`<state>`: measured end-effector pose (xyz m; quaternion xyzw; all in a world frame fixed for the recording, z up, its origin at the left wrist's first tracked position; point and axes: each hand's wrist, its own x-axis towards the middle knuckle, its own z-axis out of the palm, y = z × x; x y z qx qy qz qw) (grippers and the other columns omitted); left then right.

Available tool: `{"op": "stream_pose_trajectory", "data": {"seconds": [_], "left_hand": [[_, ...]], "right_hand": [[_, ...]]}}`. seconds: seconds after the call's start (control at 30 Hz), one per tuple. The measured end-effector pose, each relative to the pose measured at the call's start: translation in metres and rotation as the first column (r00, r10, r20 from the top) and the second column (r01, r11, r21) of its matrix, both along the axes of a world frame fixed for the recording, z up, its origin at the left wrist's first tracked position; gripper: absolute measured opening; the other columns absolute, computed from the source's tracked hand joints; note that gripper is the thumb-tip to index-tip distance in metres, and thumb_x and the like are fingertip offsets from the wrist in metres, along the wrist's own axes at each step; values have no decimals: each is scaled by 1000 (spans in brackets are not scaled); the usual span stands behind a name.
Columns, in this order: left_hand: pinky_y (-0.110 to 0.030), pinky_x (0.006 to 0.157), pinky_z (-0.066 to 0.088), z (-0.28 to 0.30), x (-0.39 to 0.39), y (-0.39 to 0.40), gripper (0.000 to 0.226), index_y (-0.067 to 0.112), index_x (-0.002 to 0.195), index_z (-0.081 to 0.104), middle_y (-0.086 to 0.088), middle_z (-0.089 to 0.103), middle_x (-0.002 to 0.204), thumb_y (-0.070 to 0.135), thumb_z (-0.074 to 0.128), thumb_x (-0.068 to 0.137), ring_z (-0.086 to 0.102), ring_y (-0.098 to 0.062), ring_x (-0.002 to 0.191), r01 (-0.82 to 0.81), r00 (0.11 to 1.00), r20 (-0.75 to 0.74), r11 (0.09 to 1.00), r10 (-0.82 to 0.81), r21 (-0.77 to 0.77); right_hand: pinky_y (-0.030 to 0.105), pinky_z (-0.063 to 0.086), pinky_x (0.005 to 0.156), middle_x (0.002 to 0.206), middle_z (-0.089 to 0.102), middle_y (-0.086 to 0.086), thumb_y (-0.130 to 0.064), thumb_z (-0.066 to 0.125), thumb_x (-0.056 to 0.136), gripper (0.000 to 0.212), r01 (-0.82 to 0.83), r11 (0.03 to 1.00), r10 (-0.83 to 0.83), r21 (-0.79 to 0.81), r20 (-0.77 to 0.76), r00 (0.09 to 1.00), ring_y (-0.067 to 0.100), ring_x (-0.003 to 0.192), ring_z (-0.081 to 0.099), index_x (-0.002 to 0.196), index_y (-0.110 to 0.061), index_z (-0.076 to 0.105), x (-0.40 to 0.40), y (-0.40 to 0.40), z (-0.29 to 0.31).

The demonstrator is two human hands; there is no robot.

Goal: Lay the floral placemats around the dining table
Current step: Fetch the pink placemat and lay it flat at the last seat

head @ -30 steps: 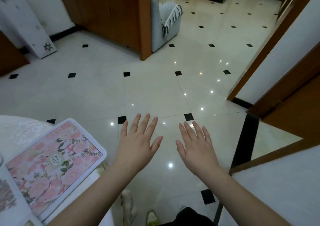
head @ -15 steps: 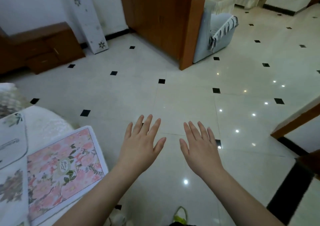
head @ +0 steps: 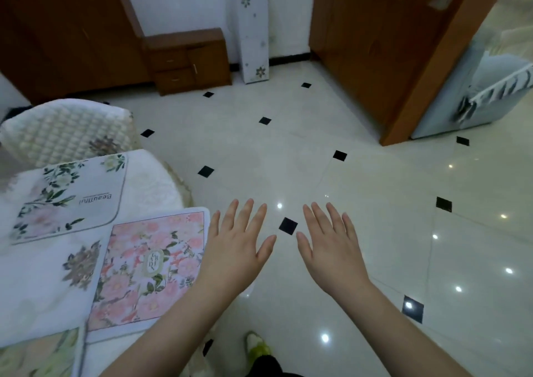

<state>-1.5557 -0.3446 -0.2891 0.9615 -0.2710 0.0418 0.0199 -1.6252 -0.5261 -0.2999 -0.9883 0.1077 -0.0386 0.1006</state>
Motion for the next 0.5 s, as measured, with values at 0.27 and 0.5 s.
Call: {"op": "stream_pose_trajectory", "data": {"seconds": [0.27, 0.5], "left_hand": [[-55, 104, 41, -19, 75, 43, 63, 22, 141, 55, -5, 57, 143, 56, 29, 96, 53, -31, 132, -164, 986, -43, 986, 163, -30], [-53, 109, 37, -34, 113, 85, 70, 21, 138, 58, -5, 59, 140, 57, 11, 102, 55, -31, 130, -263, 965, -27, 964, 262, -49]], "right_hand": [[40, 4, 117, 154, 40, 2, -48, 18, 99, 63, -146, 985, 141, -95, -49, 989, 26, 147, 28, 150, -17, 38, 106, 31, -3], [42, 10, 115, 148, 49, 5, -45, 25, 98, 60, -296, 947, 289, -124, -74, 955, 28, 141, 39, 146, -14, 45, 168, 78, -14]]}}
